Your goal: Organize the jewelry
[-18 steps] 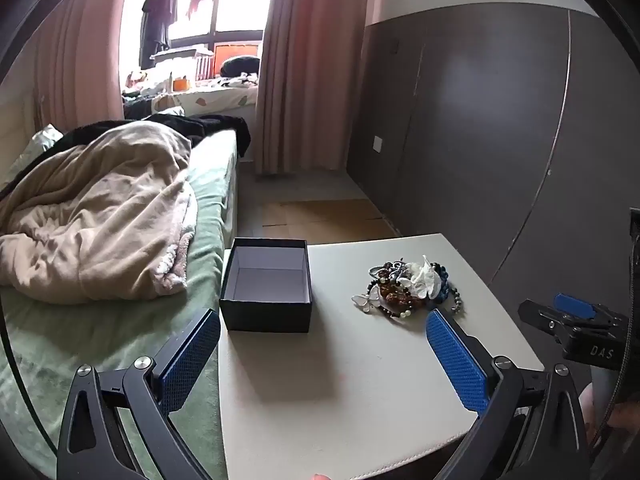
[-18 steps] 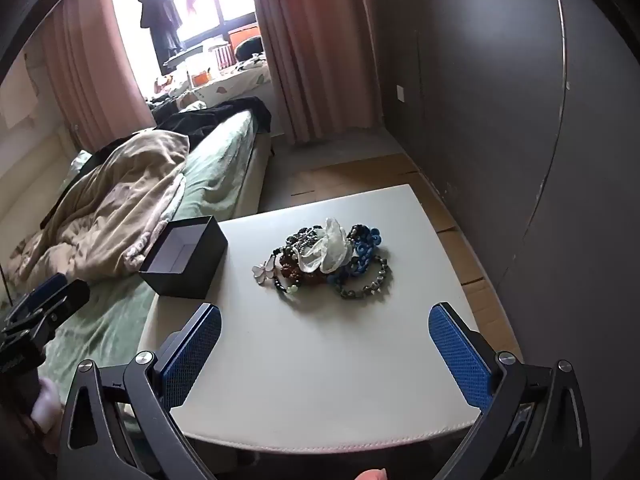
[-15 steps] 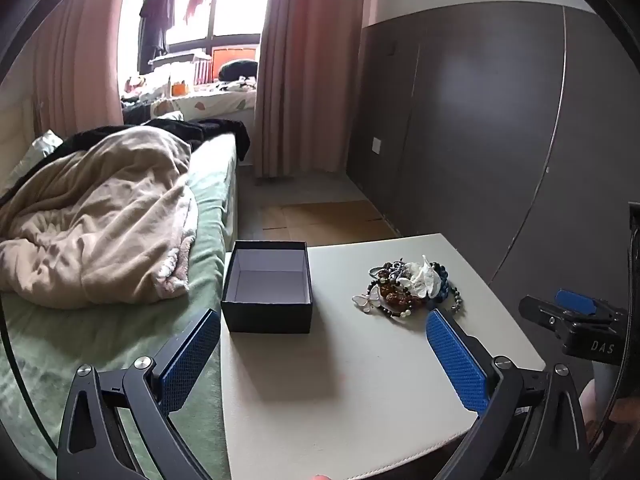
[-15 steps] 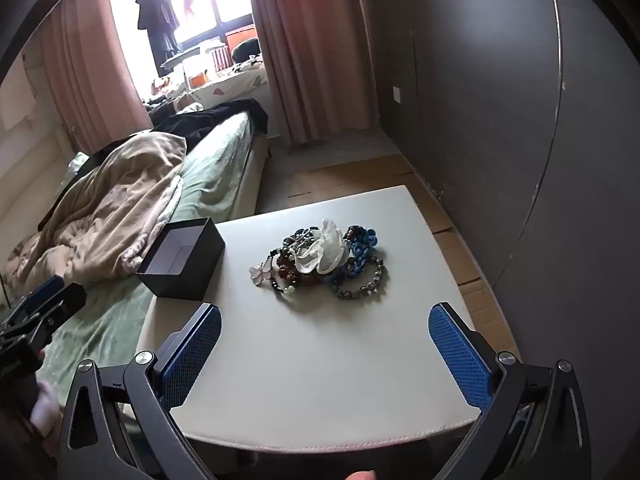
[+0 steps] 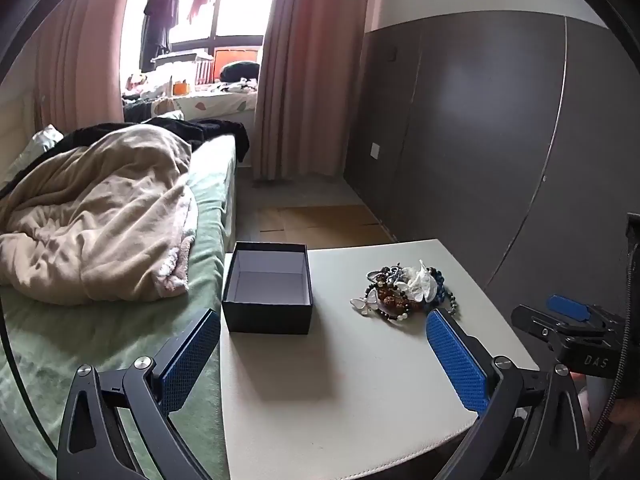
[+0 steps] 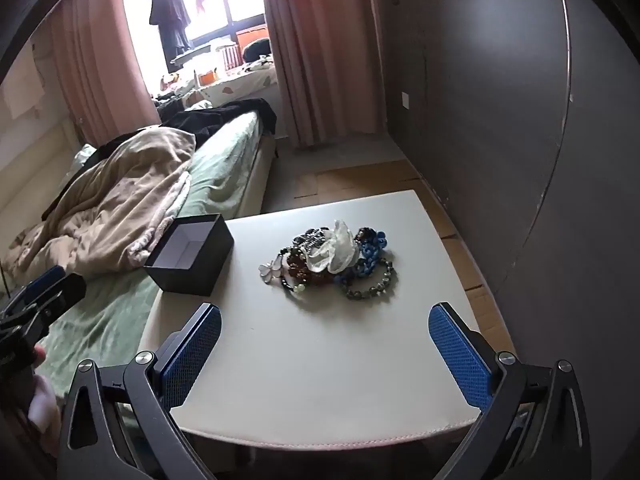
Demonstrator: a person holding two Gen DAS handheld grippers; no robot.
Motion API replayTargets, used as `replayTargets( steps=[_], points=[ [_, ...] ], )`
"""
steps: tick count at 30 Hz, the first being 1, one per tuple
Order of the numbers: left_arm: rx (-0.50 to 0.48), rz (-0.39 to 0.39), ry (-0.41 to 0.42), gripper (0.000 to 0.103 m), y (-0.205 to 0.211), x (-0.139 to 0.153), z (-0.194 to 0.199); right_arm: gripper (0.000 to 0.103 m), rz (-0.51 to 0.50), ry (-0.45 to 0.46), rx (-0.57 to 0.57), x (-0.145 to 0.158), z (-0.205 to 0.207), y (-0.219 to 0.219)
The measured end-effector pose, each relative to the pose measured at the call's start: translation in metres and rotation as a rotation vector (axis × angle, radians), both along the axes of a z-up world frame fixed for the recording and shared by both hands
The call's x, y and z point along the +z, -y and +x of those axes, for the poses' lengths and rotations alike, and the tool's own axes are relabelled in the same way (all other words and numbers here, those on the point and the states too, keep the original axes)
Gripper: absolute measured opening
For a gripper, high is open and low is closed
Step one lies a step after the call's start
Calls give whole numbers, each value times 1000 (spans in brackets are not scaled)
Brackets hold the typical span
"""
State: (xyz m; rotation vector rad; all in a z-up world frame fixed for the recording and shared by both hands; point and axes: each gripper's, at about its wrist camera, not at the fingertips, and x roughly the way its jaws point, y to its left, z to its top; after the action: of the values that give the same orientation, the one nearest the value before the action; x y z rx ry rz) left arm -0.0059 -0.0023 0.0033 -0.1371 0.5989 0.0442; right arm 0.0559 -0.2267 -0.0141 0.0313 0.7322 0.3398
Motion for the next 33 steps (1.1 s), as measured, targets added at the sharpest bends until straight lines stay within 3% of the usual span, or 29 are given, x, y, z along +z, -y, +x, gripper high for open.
replayTargets(
  steps=[33],
  points=[
    [13, 14, 13, 103, -7, -1, -3, 103, 1, 9, 16, 4, -2, 2]
  ],
)
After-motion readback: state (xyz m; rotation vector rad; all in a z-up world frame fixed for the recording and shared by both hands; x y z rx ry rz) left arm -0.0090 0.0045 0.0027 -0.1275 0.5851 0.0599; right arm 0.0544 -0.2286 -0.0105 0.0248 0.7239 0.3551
